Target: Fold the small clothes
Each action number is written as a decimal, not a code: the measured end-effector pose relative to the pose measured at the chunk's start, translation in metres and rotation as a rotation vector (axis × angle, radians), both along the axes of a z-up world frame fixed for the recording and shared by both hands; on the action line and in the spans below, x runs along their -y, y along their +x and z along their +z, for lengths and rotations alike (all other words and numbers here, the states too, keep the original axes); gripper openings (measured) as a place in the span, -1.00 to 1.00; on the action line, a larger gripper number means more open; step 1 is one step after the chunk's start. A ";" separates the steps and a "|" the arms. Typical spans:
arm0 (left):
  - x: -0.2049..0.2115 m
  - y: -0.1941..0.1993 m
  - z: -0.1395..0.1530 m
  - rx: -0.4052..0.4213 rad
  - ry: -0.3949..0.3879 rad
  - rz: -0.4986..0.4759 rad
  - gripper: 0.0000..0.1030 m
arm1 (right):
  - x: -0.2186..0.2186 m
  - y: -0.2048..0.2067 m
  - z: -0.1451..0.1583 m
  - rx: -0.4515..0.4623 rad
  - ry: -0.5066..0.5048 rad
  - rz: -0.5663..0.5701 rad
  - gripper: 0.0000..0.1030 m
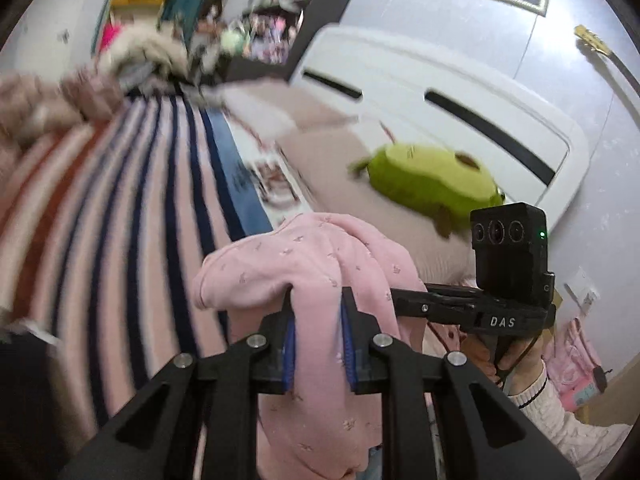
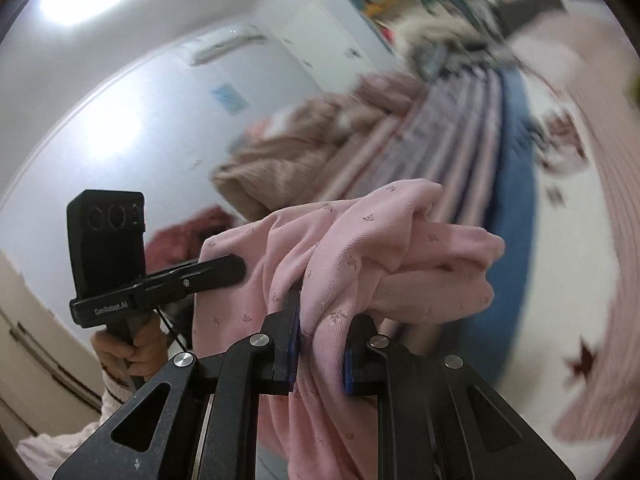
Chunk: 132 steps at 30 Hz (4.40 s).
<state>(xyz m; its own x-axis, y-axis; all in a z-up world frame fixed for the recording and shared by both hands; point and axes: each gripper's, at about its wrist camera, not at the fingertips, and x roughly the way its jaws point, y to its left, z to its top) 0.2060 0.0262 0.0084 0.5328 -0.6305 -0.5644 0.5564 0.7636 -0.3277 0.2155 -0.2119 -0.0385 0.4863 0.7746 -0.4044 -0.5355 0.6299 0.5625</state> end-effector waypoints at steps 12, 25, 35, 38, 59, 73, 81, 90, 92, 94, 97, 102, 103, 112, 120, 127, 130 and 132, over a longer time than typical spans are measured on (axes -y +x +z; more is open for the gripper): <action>-0.164 -0.075 0.165 0.239 0.123 0.354 -0.70 | -0.188 -0.001 0.152 0.254 0.055 0.268 -0.80; -0.327 -0.074 0.148 0.097 0.259 0.699 -0.69 | -0.389 0.031 0.156 0.131 -0.078 0.416 -0.80; -0.389 -0.014 0.046 -0.112 0.251 0.770 -0.54 | -0.446 0.101 0.049 -0.098 -0.240 0.312 -0.67; -0.397 -0.001 0.033 -0.150 0.242 0.781 -0.45 | -0.448 0.106 0.032 -0.119 -0.274 0.286 -0.53; -0.299 -0.051 0.103 0.123 0.421 0.816 0.30 | -0.357 0.066 0.077 0.052 -0.231 0.257 0.27; -0.127 -0.130 0.032 0.430 0.293 0.762 0.68 | -0.157 -0.065 0.023 0.286 -0.315 0.017 0.32; -0.053 -0.147 -0.011 0.503 0.216 0.741 0.98 | -0.083 -0.131 0.018 0.412 -0.404 -0.200 0.55; -0.015 -0.155 -0.024 0.548 0.218 0.733 0.98 | -0.044 -0.166 0.017 0.481 -0.425 -0.340 1.00; -0.012 -0.156 -0.026 0.557 0.232 0.730 0.98 | -0.039 -0.168 0.018 0.485 -0.411 -0.356 1.00; -0.010 -0.156 -0.027 0.555 0.237 0.725 0.98 | -0.035 -0.169 0.018 0.484 -0.397 -0.362 1.00; -0.008 -0.158 -0.028 0.553 0.237 0.722 0.98 | -0.032 -0.169 0.019 0.486 -0.393 -0.370 1.00; -0.007 -0.158 -0.030 0.553 0.248 0.730 0.98 | -0.032 -0.170 0.021 0.488 -0.369 -0.367 1.00; -0.007 -0.158 -0.031 0.551 0.244 0.728 0.98 | -0.033 -0.171 0.021 0.491 -0.368 -0.369 1.00; -0.010 -0.159 -0.031 0.546 0.233 0.727 0.98 | -0.033 -0.172 0.022 0.490 -0.353 -0.378 1.00; -0.010 -0.158 -0.032 0.538 0.237 0.723 0.98 | -0.033 -0.173 0.023 0.494 -0.360 -0.376 1.00; -0.015 -0.161 -0.033 0.551 0.232 0.725 0.98 | -0.032 -0.174 0.025 0.495 -0.352 -0.382 1.00; -0.018 -0.162 -0.033 0.551 0.225 0.725 0.98 | -0.031 -0.173 0.025 0.497 -0.355 -0.382 1.00; -0.018 -0.163 -0.033 0.552 0.226 0.727 0.98 | -0.031 -0.173 0.025 0.495 -0.354 -0.384 1.00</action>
<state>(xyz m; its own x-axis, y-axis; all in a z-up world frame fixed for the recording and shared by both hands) 0.0431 0.0447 -0.0243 0.9816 0.0553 -0.1827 -0.0491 0.9980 0.0388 0.0421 -0.1806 -0.0134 0.8896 0.3750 -0.2608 -0.3786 0.9248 0.0382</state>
